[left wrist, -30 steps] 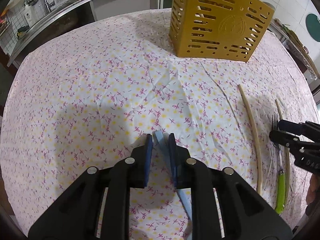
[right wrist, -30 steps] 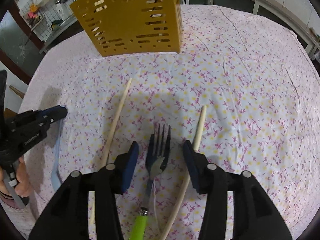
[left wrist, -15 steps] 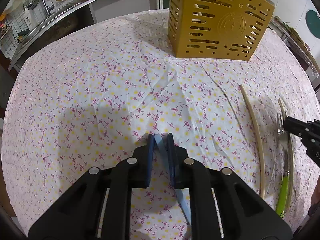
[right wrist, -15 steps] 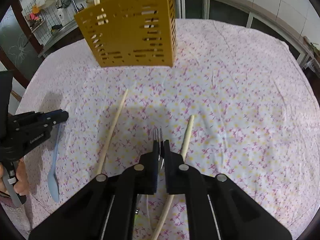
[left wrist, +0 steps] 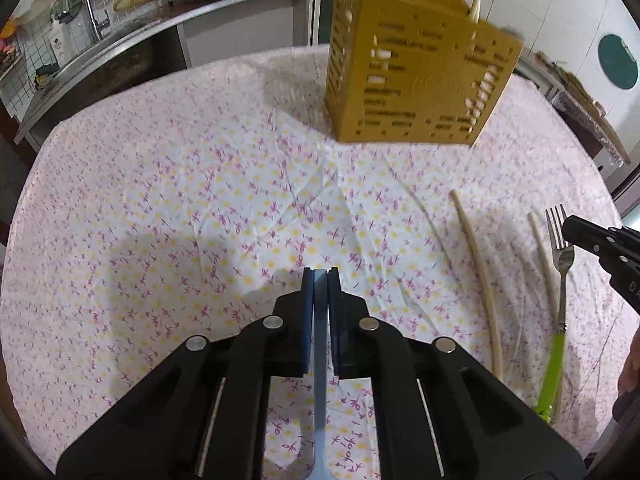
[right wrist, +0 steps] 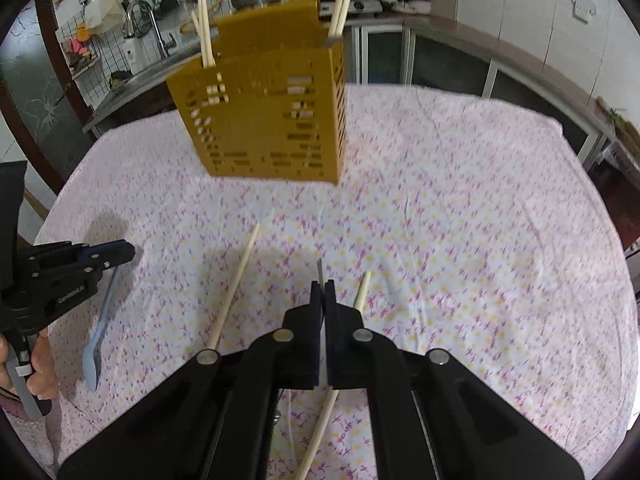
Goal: Organize utensils
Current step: 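Lift the spoon and fork and carry both over the yellow holder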
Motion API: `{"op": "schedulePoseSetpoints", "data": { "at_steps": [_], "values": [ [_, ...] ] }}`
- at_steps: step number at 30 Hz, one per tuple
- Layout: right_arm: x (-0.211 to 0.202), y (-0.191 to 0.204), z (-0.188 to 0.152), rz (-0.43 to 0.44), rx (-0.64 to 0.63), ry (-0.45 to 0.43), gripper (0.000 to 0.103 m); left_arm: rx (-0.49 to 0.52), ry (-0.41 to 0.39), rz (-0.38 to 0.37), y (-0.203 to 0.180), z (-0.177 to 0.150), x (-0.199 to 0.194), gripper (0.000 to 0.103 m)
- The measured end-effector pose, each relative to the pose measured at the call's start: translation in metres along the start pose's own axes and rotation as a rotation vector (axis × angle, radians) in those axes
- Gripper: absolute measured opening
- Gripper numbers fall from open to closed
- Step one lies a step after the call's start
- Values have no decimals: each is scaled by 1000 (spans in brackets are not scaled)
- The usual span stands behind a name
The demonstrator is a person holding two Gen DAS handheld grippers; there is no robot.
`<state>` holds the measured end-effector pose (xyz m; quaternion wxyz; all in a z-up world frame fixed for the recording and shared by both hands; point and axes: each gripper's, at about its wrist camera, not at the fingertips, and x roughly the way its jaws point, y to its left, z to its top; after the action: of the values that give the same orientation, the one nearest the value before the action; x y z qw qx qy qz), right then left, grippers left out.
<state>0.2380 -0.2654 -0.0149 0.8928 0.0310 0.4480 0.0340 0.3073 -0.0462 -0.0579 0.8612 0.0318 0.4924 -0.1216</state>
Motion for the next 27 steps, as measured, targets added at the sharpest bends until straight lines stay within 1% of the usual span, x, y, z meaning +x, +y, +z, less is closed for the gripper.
{"op": "schedulePoseSetpoints", "data": {
  "at_steps": [7, 12, 19, 22, 27],
  "values": [
    [-30, 5, 22, -47, -35, -138, 2, -29, -151, -31, 5, 8, -42, 6],
    [-50, 9, 38, -85, -61, -225, 2, -49, -286, -55, 3, 18, -76, 6],
    [-69, 11, 61, -146, -88, -322, 2, -45, -368, -68, -6, 46, -92, 6],
    [-78, 11, 74, -155, -93, -355, 2, -29, -404, -66, -13, 60, -100, 6],
    [-96, 13, 100, -168, -104, -407, 2, -9, -487, -63, -19, 85, -120, 6]
  ]
}}
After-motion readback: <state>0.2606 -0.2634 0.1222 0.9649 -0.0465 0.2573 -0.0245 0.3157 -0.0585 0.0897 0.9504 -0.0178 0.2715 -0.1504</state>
